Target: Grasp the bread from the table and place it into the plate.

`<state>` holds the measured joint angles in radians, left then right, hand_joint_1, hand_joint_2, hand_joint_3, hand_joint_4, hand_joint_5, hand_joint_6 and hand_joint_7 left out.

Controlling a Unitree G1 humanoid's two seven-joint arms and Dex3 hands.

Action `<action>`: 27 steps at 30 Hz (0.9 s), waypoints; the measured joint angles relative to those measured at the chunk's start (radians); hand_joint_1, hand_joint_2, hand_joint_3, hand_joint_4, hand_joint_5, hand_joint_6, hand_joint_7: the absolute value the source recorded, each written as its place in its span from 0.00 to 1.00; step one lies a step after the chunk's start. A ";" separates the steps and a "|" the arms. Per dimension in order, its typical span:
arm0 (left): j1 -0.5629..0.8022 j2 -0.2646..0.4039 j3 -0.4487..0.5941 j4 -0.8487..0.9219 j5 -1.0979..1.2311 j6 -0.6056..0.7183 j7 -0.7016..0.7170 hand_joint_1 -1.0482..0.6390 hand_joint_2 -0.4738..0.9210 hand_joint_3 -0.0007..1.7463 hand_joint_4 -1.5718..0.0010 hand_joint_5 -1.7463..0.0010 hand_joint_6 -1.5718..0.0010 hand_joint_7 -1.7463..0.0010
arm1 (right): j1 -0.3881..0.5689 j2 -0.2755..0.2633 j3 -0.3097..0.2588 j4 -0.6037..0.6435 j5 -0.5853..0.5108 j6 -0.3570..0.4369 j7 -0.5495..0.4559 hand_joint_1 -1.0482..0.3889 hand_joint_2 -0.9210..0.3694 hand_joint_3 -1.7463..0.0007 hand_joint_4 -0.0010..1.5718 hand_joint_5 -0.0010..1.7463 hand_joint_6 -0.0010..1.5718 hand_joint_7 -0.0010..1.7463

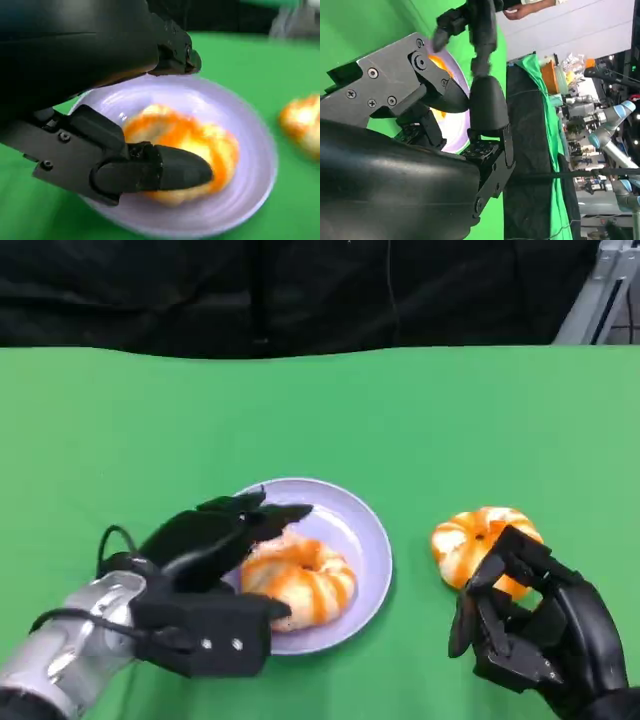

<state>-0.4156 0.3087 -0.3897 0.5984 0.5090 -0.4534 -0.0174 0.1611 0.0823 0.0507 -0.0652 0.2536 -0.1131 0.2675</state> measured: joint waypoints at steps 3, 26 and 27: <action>0.048 -0.052 0.096 -0.017 -0.196 -0.015 -0.047 0.64 0.85 0.51 0.37 0.33 0.33 0.56 | 0.000 0.000 0.001 0.000 -0.005 0.000 -0.001 0.66 0.28 0.30 0.55 1.00 0.40 0.98; 0.449 0.053 0.473 -0.506 -0.917 0.520 -0.655 0.69 0.83 0.67 0.43 0.00 0.54 0.00 | -0.003 -0.001 -0.002 -0.003 -0.002 0.017 -0.005 0.66 0.27 0.31 0.54 1.00 0.40 0.98; 0.456 0.053 0.479 -0.503 -0.917 0.520 -0.657 0.68 0.83 0.67 0.43 0.00 0.54 0.00 | -0.003 -0.002 -0.002 -0.003 -0.002 0.017 -0.004 0.66 0.27 0.31 0.54 1.00 0.39 0.98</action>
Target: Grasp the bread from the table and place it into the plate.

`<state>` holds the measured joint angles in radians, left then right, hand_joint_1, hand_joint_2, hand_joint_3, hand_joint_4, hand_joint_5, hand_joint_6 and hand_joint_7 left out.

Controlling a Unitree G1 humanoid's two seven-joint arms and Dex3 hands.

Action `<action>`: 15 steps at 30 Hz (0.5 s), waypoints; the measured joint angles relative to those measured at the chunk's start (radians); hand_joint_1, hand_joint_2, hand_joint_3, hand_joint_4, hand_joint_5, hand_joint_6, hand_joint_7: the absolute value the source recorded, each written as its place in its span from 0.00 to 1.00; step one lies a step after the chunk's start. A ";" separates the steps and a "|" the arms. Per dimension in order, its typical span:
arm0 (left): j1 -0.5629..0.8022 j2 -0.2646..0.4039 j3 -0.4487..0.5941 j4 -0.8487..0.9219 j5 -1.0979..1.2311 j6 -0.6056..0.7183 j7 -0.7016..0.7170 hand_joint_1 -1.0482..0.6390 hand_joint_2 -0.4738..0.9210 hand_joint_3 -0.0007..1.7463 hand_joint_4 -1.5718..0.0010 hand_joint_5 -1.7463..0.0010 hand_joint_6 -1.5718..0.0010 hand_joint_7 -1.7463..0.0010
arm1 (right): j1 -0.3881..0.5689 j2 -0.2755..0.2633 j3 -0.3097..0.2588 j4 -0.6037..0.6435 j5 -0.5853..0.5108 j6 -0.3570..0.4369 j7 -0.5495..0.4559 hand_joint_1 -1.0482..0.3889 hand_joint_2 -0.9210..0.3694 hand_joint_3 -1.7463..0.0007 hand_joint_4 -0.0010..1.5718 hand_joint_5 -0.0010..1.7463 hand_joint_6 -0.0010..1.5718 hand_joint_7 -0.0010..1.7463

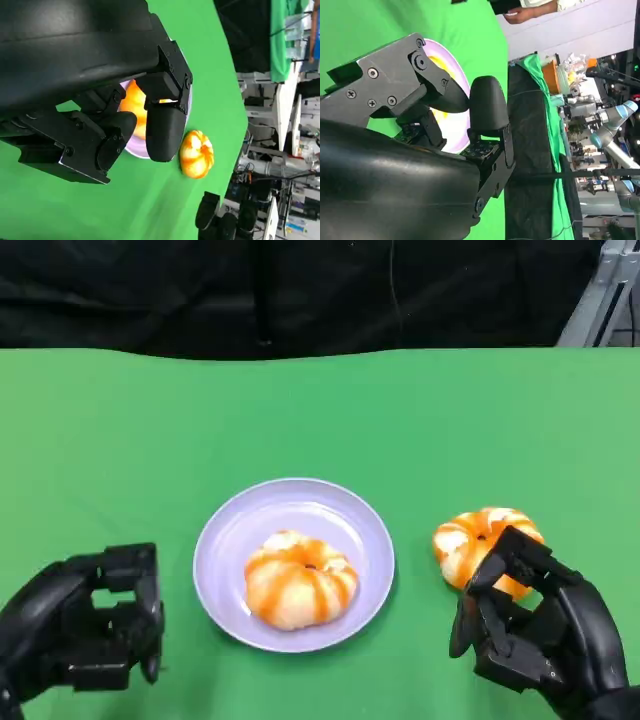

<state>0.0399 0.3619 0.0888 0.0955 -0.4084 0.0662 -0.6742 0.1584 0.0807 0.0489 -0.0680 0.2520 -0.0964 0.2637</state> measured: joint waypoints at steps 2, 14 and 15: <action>0.005 0.000 0.005 0.009 0.002 -0.001 -0.002 0.68 0.83 0.67 0.43 0.00 0.54 0.00 | 0.000 -0.001 0.000 0.002 0.000 0.000 0.002 0.66 0.27 0.31 0.54 1.00 0.39 0.98; -0.006 -0.006 0.031 0.059 0.011 -0.021 -0.017 0.69 0.83 0.68 0.42 0.00 0.53 0.00 | -0.006 0.001 0.002 0.004 -0.004 -0.001 -0.004 0.67 0.27 0.30 0.55 1.00 0.41 0.98; -0.006 -0.007 0.031 0.059 0.012 -0.021 -0.017 0.68 0.83 0.67 0.43 0.00 0.53 0.00 | -0.006 0.001 0.002 0.004 -0.005 -0.001 -0.004 0.67 0.27 0.30 0.54 1.00 0.40 0.97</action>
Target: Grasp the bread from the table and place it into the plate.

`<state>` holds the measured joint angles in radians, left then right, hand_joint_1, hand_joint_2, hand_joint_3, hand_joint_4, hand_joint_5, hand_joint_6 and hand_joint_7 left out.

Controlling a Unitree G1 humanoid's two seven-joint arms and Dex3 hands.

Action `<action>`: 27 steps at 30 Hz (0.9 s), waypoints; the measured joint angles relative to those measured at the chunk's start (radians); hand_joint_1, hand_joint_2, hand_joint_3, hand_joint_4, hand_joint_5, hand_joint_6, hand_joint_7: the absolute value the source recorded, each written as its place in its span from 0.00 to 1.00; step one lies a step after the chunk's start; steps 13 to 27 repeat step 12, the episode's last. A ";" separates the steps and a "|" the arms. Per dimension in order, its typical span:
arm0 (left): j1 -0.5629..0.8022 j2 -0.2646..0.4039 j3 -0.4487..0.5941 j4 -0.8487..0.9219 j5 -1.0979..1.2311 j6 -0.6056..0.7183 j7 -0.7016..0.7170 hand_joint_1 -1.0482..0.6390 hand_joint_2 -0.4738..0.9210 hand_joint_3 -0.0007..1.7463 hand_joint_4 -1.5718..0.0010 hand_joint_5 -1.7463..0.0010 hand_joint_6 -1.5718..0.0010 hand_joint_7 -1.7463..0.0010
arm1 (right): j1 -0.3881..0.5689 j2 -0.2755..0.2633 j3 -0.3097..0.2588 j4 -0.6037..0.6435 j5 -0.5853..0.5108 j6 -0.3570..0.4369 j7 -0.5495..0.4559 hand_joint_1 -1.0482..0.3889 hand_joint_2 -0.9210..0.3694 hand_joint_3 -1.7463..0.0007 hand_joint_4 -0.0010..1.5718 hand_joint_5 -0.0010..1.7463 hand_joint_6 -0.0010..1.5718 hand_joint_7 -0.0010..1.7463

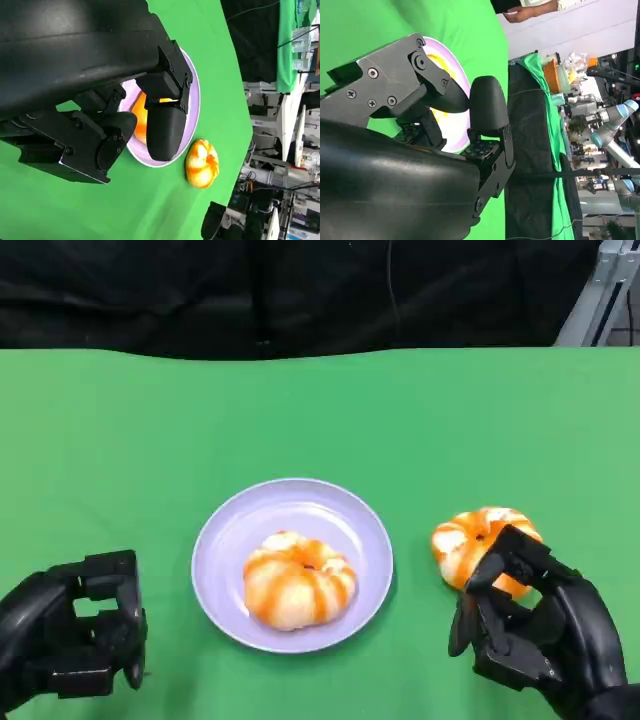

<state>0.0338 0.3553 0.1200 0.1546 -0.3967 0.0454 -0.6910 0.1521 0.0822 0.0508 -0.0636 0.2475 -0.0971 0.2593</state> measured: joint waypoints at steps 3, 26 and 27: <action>0.000 -0.003 0.001 -0.002 0.003 0.001 0.003 0.68 0.82 0.67 0.44 0.00 0.54 0.00 | 0.000 0.000 0.000 0.000 0.000 0.002 -0.001 0.67 0.27 0.31 0.54 1.00 0.40 0.97; 0.013 -0.017 -0.001 -0.037 0.023 0.003 0.016 0.69 0.82 0.67 0.45 0.00 0.55 0.00 | 0.000 0.000 -0.001 0.000 0.000 0.005 -0.002 0.66 0.27 0.32 0.53 1.00 0.40 0.97; 0.013 -0.017 -0.001 -0.037 0.023 0.003 0.016 0.69 0.82 0.67 0.45 0.00 0.55 0.00 | 0.000 0.000 -0.001 0.000 0.000 0.005 -0.002 0.66 0.27 0.32 0.53 1.00 0.40 0.97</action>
